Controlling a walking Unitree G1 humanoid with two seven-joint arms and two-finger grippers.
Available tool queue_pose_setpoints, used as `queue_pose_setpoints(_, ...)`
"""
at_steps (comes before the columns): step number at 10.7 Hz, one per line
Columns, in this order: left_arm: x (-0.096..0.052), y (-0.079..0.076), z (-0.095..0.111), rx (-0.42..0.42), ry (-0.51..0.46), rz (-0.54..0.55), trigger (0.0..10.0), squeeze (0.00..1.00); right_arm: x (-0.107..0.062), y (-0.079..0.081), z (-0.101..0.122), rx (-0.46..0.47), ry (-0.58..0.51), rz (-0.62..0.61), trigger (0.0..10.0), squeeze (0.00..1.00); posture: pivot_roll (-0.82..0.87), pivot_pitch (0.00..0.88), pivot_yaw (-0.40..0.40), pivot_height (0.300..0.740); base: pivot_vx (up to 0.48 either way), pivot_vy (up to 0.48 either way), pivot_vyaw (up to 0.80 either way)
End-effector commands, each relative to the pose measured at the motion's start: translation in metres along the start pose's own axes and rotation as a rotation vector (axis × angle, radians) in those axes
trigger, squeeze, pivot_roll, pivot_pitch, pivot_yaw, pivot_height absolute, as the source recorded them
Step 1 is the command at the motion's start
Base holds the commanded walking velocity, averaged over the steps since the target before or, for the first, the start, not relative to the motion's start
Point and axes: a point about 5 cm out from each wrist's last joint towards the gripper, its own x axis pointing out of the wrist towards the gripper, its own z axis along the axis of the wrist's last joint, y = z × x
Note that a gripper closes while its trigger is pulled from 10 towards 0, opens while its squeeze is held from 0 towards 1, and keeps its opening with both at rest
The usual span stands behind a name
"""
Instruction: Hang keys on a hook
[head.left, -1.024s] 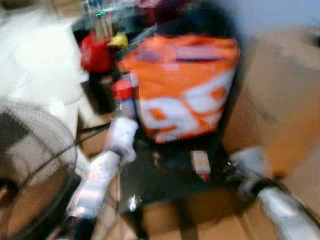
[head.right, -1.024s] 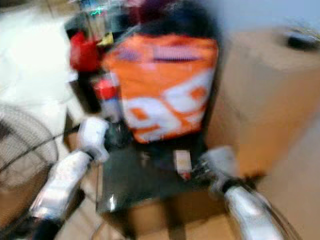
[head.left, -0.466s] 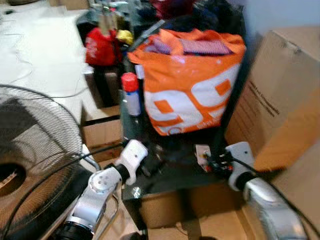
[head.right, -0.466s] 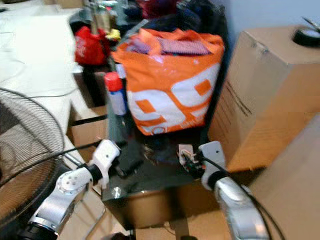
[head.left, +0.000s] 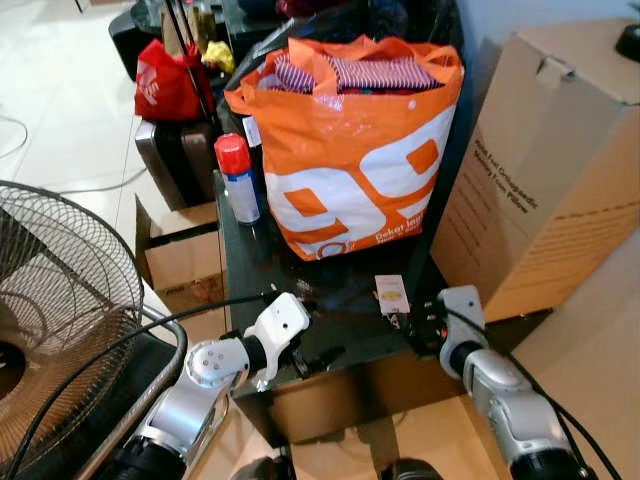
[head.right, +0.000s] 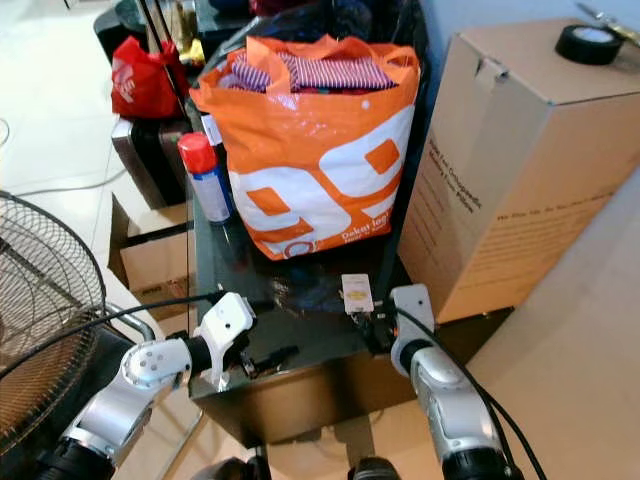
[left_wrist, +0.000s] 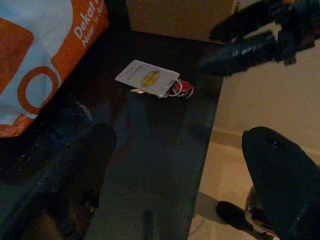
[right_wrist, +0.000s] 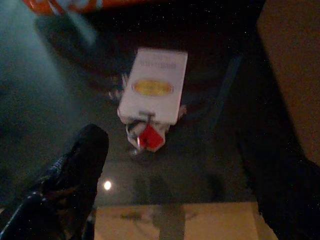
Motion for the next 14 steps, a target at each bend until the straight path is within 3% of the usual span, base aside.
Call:
queue_pose_setpoints(1, 0.0, 0.0, 0.001, 0.007, 0.005, -0.018, 10.0, 0.25, 0.004, 0.002, 0.0, -0.015, 0.005, 0.02, 10.0, 0.95, -0.21, 0.128, 0.082, 0.74, 0.0, 0.0, 0.0)
queue_pose_setpoints(2, 0.0, 0.0, 0.0, 0.006, 0.006, -0.022, 10.0, 0.25, 0.006, 0.004, 0.001, -0.064, -0.005, 0.03, 10.0, 0.11, -0.21, 0.128, 0.082, 0.74, 0.0, 0.0, 0.0)
queue_pose_setpoints(3, -0.002, 0.0, 0.0, 0.006, 0.008, -0.021, 10.0, 0.25, 0.009, 0.008, 0.001, -0.141, -0.005, 0.065, 10.0, 0.0, -0.2, 0.135, 0.079, 0.74, 0.0, 0.0, 0.0)
queue_pose_setpoints(4, -0.006, 0.0, -0.002, 0.005, 0.01, -0.017, 10.0, 0.25, 0.013, 0.012, 0.004, -0.049, -0.022, 0.099, 10.0, 0.0, -0.19, 0.149, 0.072, 0.74, 0.0, 0.0, 0.0)
queue_pose_setpoints(8, -0.014, -0.003, -0.006, -0.009, 0.019, -0.01, 10.0, 0.25, 0.018, 0.023, 0.02, 0.053, -0.132, 0.18, 10.0, 0.0, -0.17, 0.156, 0.058, 0.74, 0.0, 0.0, 0.0)
queue_pose_setpoints(9, -0.015, -0.003, -0.005, -0.007, 0.021, -0.009, 10.0, 0.25, 0.022, 0.025, 0.017, 0.053, -0.114, 0.15, 9.1, 0.0, -0.16, 0.162, 0.054, 0.74, 0.0, 0.0, 0.0)
queue_pose_setpoints(10, -0.017, -0.004, -0.005, -0.005, 0.022, -0.01, 10.0, 0.25, 0.025, 0.025, 0.017, 0.058, -0.112, 0.127, 6.4, 0.0, -0.15, 0.177, 0.057, 0.74, 0.0, 0.0, 0.0)
queue_pose_setpoints(11, -0.021, -0.005, -0.004, 0.001, 0.028, -0.019, 10.0, 0.25, 0.028, 0.023, 0.017, 0.06, -0.112, 0.08, 4.7, 0.0, -0.14, 0.182, 0.061, 0.74, 0.0, 0.0, 0.0)
queue_pose_setpoints(12, -0.023, -0.007, -0.004, 0.003, 0.032, -0.025, 10.0, 0.25, 0.03, 0.022, 0.016, 0.056, -0.104, 0.053, 4.0, 0.0, -0.14, 0.188, 0.066, 0.74, 0.0, 0.0, 0.0)
queue_pose_setpoints(14, -0.025, -0.009, -0.004, 0.002, 0.038, -0.031, 10.0, 0.25, 0.032, 0.02, 0.013, 0.026, -0.082, 0.021, 4.4, 0.0, -0.14, 0.189, 0.068, 0.74, 0.0, 0.0, 0.0)
